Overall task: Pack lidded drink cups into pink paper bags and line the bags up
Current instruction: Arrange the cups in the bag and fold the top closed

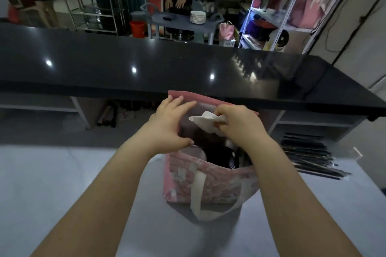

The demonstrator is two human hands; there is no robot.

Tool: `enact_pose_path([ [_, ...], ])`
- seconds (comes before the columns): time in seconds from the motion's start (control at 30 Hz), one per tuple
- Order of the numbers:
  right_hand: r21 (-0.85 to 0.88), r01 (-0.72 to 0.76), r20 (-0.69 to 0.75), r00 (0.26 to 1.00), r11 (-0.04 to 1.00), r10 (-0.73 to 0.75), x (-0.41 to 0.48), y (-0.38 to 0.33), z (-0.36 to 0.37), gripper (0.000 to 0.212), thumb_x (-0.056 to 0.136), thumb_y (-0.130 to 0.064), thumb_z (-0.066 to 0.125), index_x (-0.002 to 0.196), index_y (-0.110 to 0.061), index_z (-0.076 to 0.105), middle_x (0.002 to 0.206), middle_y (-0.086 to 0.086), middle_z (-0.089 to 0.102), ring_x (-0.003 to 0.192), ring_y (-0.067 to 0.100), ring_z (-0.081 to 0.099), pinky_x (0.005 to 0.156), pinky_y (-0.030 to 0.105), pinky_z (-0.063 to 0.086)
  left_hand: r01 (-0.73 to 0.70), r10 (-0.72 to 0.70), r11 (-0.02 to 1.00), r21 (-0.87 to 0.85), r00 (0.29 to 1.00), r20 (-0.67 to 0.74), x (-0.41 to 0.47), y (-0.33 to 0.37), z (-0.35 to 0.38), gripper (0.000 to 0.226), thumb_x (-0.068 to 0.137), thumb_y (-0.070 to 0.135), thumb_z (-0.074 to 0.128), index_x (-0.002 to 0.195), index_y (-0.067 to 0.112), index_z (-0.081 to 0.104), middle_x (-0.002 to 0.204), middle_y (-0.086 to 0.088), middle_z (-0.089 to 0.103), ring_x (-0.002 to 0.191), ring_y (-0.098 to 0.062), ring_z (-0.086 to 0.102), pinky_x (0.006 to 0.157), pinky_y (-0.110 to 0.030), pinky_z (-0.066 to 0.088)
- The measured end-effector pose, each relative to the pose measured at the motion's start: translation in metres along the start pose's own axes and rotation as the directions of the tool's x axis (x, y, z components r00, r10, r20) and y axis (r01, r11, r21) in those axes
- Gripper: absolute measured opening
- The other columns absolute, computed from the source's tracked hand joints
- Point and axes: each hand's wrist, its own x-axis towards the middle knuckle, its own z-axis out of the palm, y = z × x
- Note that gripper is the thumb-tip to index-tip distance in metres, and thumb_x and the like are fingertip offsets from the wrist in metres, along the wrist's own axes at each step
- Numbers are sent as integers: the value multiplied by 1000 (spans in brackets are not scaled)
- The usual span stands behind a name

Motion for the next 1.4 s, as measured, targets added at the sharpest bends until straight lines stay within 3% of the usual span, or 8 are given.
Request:
enact_pose_path([
  [0.27,-87,112,-53,992,990,-117,5,-5,16,28,84,-22,68,111,-18,63,116,0,63,110,23,54,86,38,46,-77,77,994,-74,997,3,3,-10,6,101,74,39,80,149,51,14,163,10,-6,148,-13,-14,118,-53,16],
  [0.5,-55,91,-104,990,994,-96,-1,-3,10,21,86,-18,66,107,-22,65,103,-5,68,98,18,60,79,35,50,-113,107,988,-109,993,-58,-2,-13,9,92,77,36,77,149,48,21,163,9,-1,148,-12,-10,117,-49,16],
  [0.63,199,34,-235,972,979,14,-9,10,0,20,82,-11,69,95,-27,68,88,-9,70,83,14,64,78,36,53,-190,135,962,-195,955,-265,-11,-17,12,68,80,31,75,139,42,43,158,10,20,147,-11,6,114,-35,16],
  [0.8,667,90,-349,915,740,204,-46,44,-11,26,82,-10,75,90,-35,72,90,-9,73,85,13,70,80,26,55,-223,25,889,-400,895,-445,-24,-29,28,45,81,42,68,123,44,54,144,20,35,138,-3,30,109,-29,32],
  [1.0,840,-3,-183,940,542,289,-103,86,7,28,76,-29,75,104,-28,73,107,0,73,103,21,68,85,30,57,-163,-142,728,-666,915,-379,-50,-49,61,58,78,60,66,131,44,48,140,13,47,130,-11,47,102,-49,47],
  [1.2,951,-68,49,996,301,70,-116,92,24,46,81,-33,72,125,-21,64,129,5,64,121,21,59,95,31,52,-123,-114,619,-775,963,-244,-62,-46,69,90,65,84,58,138,33,47,138,9,54,126,-17,54,96,-42,51],
  [1.27,947,-133,143,990,291,-13,-114,94,25,58,77,-4,54,131,-24,60,136,0,59,127,20,54,96,33,51,-97,-94,562,-821,979,-180,-65,-43,69,93,61,76,71,139,31,48,137,6,56,125,-19,55,92,-37,53],
  [1.4,904,-234,262,965,357,-30,-107,95,26,61,71,-8,80,124,-34,65,120,-2,69,110,15,64,85,26,54,-31,-120,554,-832,986,-117,-67,-32,72,71,58,37,90,124,35,63,123,5,67,115,-16,63,84,-29,57],
])
